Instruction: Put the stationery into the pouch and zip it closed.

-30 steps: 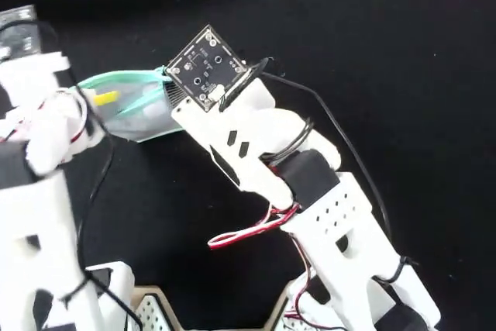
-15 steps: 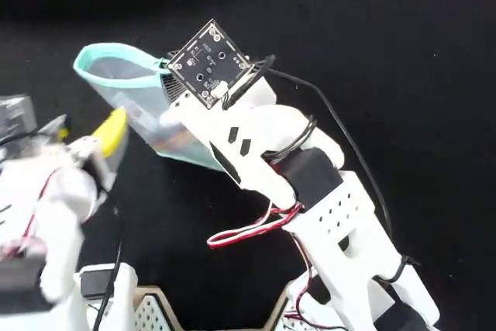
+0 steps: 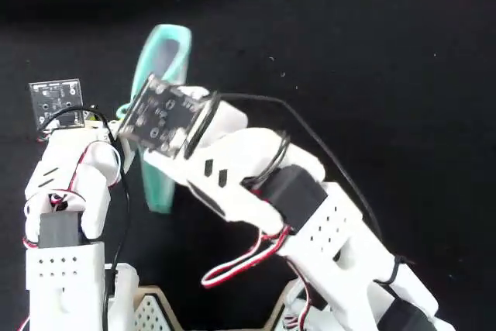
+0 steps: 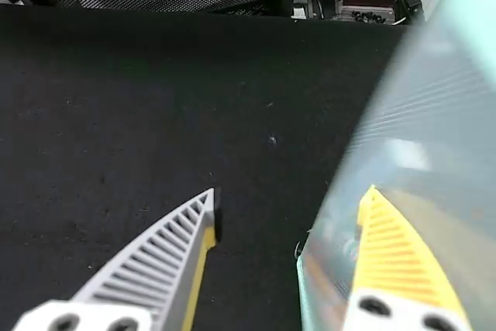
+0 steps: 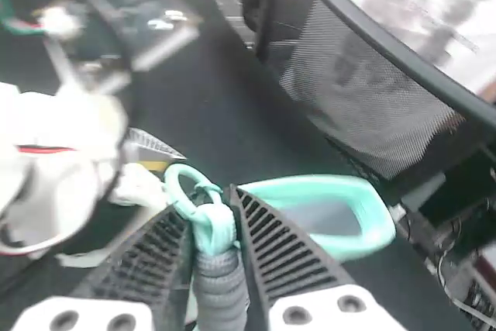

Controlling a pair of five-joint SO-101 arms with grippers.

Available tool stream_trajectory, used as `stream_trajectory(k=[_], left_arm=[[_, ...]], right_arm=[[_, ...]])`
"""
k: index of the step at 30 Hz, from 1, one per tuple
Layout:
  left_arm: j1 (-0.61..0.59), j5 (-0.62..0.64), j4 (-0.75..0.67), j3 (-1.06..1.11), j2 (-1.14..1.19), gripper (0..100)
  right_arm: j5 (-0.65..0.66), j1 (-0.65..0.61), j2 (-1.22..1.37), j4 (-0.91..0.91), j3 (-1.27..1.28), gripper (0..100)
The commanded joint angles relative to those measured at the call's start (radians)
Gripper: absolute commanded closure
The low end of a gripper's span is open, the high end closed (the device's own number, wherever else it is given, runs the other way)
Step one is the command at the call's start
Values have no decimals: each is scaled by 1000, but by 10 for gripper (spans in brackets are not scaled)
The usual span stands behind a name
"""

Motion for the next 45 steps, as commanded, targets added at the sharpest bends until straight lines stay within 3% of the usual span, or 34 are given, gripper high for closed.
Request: stream_trajectory(k=[1, 5, 12, 19, 29, 33, 36, 45], left_arm=[[8, -8, -17, -8, -17, 704], [-70, -5, 17, -50, -18, 704], [-142, -11, 351, -305, -17, 700], [-94, -49, 535, -449, -17, 700], [68, -150, 720, -541, -35, 699], [189, -146, 704, -499, -126, 699], [243, -144, 609, -394, -212, 699], [177, -144, 161, 45, -448, 699]], right_arm=[[18, -23, -12, 2, -62, 986], [18, -23, -12, 2, -62, 986], [11, 29, -7, -63, -56, 985], [-126, 87, -5, -110, -56, 985], [-129, 97, -4, -110, -56, 985], [-129, 97, -4, -106, -56, 985], [-127, 97, -4, -103, -56, 985], [-35, 98, -10, -74, -39, 986]])
